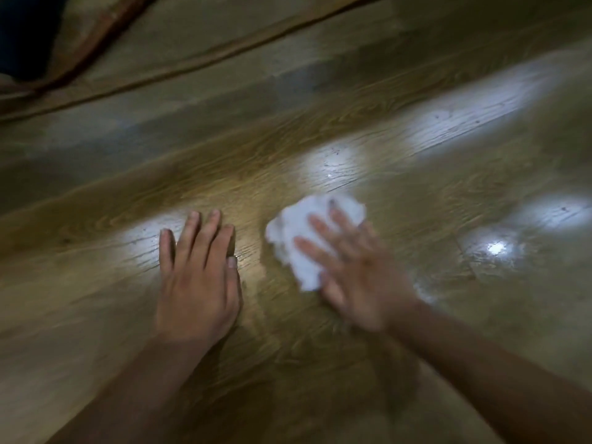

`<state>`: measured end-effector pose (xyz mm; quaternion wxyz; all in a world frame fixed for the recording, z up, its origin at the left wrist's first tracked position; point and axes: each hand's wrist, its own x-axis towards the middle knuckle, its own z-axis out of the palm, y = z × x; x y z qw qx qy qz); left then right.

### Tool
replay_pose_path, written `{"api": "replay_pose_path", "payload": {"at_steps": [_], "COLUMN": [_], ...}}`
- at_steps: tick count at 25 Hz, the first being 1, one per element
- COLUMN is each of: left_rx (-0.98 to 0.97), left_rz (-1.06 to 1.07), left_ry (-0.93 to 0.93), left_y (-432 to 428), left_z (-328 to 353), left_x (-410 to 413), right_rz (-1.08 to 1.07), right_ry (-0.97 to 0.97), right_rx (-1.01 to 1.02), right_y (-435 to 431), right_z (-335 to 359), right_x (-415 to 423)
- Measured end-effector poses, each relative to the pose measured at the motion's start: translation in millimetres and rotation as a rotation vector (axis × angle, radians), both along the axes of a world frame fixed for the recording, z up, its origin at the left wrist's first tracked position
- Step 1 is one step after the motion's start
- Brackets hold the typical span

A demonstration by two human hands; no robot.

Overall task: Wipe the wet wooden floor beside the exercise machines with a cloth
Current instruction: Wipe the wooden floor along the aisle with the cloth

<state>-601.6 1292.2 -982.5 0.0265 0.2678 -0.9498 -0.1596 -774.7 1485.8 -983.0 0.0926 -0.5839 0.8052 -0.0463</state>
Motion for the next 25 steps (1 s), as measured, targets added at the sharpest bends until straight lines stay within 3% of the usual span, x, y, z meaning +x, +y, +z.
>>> {"api": "replay_pose_path", "payload": {"at_steps": [3,5,6,8,11,13,14,16,19,20,22,25], "left_rx": [-0.011,-0.019,-0.017,-0.012,-0.01,0.008,0.012,-0.002,-0.006,-0.002,0.001,0.004], "left_rz": [-0.009,-0.017,-0.018,-0.015,-0.023,-0.023,-0.017,-0.008,-0.02,-0.023,-0.032,-0.056], "left_ry": [-0.027,-0.022,-0.028,-0.039,-0.039,-0.037,-0.053,-0.094,-0.122,-0.123,-0.116,-0.058], "left_y": [-1,0,0,0,-1,-2,-2,-2,-1,-1,0,-1], "left_z": [0,-1,-1,0,1,1,2,2,1,2,3,2], "left_x": [0,0,0,-2,-1,0,0,-2,-5,-5,-5,-2], "right_rz": [-0.483,-0.845,-0.912,-0.751,-0.104,0.129,0.124,-0.141,-0.818,-0.852,-0.561,0.13], "right_ry": [0.027,-0.076,-0.079,0.02,0.003,-0.011,0.035,0.09,-0.016,-0.013,0.0,-0.051], "right_rx": [0.081,0.105,0.114,0.061,0.042,0.027,0.006,0.01,0.1,0.124,0.138,0.093], "right_y": [8,-21,-41,-76,-72,-48,-39,-42,-106,-135,-183,-188], "right_z": [5,14,13,4,-1,4,4,2,5,5,6,6], "right_x": [-123,-146,-130,-65,40,14,-19,-92,-143,-129,-74,0]}}
